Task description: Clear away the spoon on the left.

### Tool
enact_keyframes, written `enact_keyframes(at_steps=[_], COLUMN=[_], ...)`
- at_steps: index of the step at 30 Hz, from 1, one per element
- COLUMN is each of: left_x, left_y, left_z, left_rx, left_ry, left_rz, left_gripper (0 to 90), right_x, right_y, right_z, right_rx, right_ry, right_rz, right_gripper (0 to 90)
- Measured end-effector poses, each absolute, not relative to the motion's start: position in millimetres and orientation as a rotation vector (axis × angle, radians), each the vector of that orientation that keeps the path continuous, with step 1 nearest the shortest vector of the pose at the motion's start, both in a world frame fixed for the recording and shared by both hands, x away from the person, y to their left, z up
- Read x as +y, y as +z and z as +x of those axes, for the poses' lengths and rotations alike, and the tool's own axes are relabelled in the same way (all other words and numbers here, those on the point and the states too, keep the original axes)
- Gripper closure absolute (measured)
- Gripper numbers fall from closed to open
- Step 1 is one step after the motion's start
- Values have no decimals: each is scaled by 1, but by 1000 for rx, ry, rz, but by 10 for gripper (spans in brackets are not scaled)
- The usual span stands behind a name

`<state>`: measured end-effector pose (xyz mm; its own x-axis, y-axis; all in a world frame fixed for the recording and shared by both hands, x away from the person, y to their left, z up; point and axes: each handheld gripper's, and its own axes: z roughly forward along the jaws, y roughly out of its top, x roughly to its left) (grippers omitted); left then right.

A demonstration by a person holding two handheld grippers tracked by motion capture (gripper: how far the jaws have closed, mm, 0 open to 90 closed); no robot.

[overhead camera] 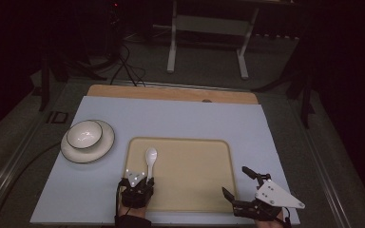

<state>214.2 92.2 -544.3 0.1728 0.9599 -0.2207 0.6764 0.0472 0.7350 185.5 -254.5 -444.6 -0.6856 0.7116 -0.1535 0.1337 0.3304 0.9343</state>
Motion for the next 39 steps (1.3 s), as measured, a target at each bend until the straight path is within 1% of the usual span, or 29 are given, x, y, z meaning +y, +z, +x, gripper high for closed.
enact_keyframes(at_steps=[2,7,10,20,21,24,25,29,30,32,33,35,36,38,39], left_x=[92,93,92,96,96,97,98,97,96,95,95,96,98,102,104], left_y=[-543,-542,-541,-540,-540,-539,-534,-525,-523,-519,-516,-511,-508,-505,-503], left_z=[215,217,218,219,219,219,218,218,218,219,219,219,220,221,223], left_rx=[1577,1575,1569,1578,1574,1571,1549,1507,1498,1472,1460,1447,1444,1437,1439], left_ry=[485,494,498,514,517,524,528,519,514,502,499,503,493,486,478], left_rz=[1705,1732,1747,1743,1749,1749,1762,1780,1783,1806,1816,1812,1810,1785,1789], left_gripper=[743,733,688,672,650,646,608,585,558,548,507,484,445,424,382], right_x=[-254,-253,-253,-253,-253,-253,-253,-252,-252,-253,-253,-253,-253,-253,-253], right_y=[-445,-445,-445,-446,-446,-446,-446,-446,-446,-446,-446,-446,-446,-446,-446], right_z=[186,186,186,186,186,186,186,186,186,186,186,186,186,186,186], right_rx=[2051,2066,2072,2083,2083,2081,2082,2087,2087,2087,2087,2085,2085,2086,2087], right_ry=[1364,1367,1372,1378,1380,1380,1380,1377,1377,1377,1378,1379,1378,1376,1375], right_rz=[739,734,731,721,722,722,722,722,720,722,722,725,725,723,723], right_gripper=[136,136,136,136,136,136,136,136,136,136,136,136,136,136,136])
